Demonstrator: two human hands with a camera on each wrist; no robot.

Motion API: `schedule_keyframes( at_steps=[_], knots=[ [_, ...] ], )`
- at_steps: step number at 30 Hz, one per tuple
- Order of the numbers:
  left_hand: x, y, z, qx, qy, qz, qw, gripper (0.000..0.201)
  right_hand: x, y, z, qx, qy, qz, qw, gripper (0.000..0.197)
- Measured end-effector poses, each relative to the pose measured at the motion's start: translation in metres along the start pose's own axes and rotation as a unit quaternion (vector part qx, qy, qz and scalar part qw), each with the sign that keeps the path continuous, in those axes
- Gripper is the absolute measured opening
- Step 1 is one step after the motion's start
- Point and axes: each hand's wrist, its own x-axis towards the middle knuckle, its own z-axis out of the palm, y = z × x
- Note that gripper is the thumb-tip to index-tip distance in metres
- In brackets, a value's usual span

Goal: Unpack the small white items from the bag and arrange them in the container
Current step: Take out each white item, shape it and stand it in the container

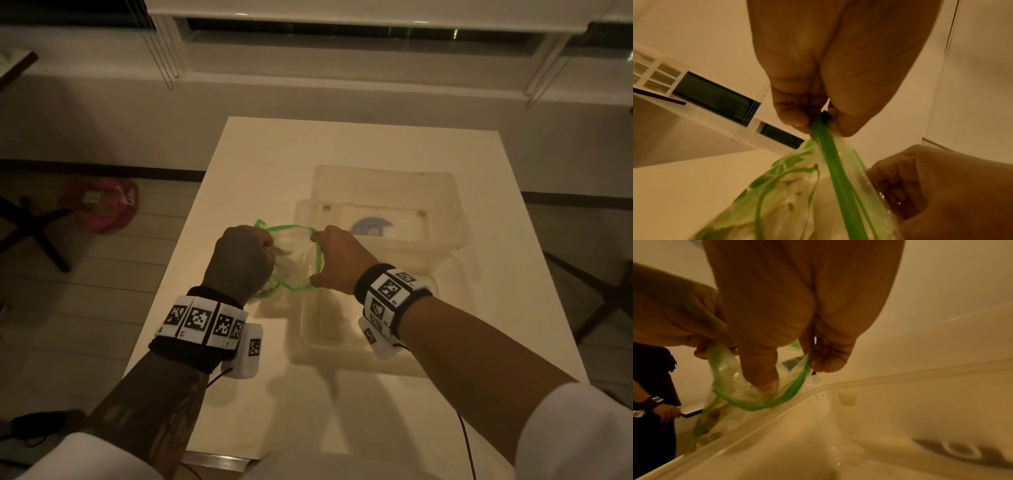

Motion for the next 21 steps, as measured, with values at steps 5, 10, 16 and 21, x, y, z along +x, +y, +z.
schedule_keyframes(
  at_steps=[5, 10, 16, 21],
  knots=[
    [-0.005, -0.01, 0.006, 0.077, -0.035, -0.025, 0.996, 0.043, 0.001, -0.011, 0.003, -0.009, -0.004, -0.026, 1.0, 0.067],
    [-0.004, -0.017, 0.009, 0.072, -0.101, -0.082, 0.989, 0.048, 0.007, -0.023, 0.009, -0.014, -0.034, -0.032, 0.999, 0.061],
    [0.0, -0.014, 0.016, 0.072, -0.154, -0.107, 0.98, 0.05, 0.016, -0.023, 0.014, -0.009, -0.046, -0.001, 0.999, 0.044],
    [0.001, -0.015, 0.022, 0.039, -0.137, -0.12, 0.982, 0.054, 0.016, -0.016, 0.015, 0.004, -0.039, 0.003, 0.999, 0.05]
  ],
)
